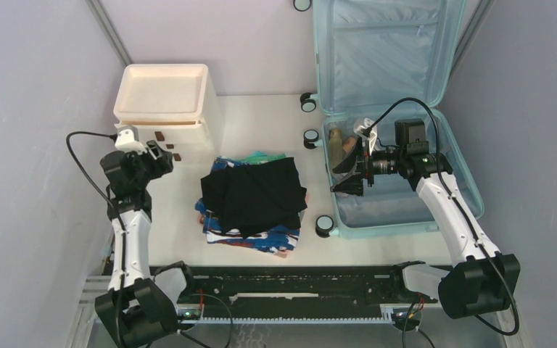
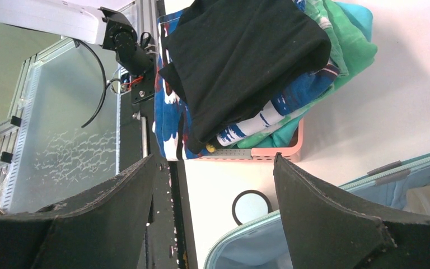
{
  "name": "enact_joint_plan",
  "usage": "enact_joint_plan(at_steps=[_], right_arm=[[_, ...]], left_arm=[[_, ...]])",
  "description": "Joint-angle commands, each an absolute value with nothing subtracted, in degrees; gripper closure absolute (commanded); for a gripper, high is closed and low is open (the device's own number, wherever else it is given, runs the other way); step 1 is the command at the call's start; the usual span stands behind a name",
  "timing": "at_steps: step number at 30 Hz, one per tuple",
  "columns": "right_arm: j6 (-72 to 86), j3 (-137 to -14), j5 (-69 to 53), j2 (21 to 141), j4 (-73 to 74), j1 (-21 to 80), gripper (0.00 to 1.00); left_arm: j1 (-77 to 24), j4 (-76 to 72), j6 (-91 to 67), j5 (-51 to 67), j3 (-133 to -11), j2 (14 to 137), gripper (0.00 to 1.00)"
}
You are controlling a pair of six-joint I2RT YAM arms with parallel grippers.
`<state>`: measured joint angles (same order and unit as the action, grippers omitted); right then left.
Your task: Open, take out, and arrange the luggage
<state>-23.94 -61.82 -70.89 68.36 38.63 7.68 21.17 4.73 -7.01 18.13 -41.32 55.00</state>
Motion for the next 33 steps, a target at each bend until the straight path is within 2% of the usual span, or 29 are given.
enact_joint_plan(at_steps=[1,6,10,21,24,29,33], right_arm=[[-25.0,-62.0,-72.4,67.1,38.2,7.8,0.16],[-25.0,-62.0,-72.3,66.8,38.3,7.4,0.16],[-25.1,-62.0,-72.1,66.9,38.3,7.5,0.16],[-25.4,-62.0,-71.4,67.5,38.2,8.1,0.16],[-25.5,-62.0,-71.3,67.6,38.2,8.1,0.16],[-25.5,-62.0,-71.1,67.8,38.2,8.1,0.16],[-25.5,-62.0,-71.1,67.8,38.2,8.1,0.16]], left_arm=[[21.5,0.3,-6.9,18.8,-44.4,59.2,0.30],[21.9,0.3,-4.9,21.2,-51.2,68.8,0.32],[22.7,1.2,-4.0,22.6,-55.4,73.6,0.37],[23.0,5.2,-2.4,25.9,-63.6,80.2,0.49],[23.1,5.6,-2.8,26.9,-64.8,81.1,0.60],[23.0,6.2,-2.9,27.3,-66.1,81.9,0.68],[23.1,6.8,-2.6,27.5,-66.7,82.4,0.80]])
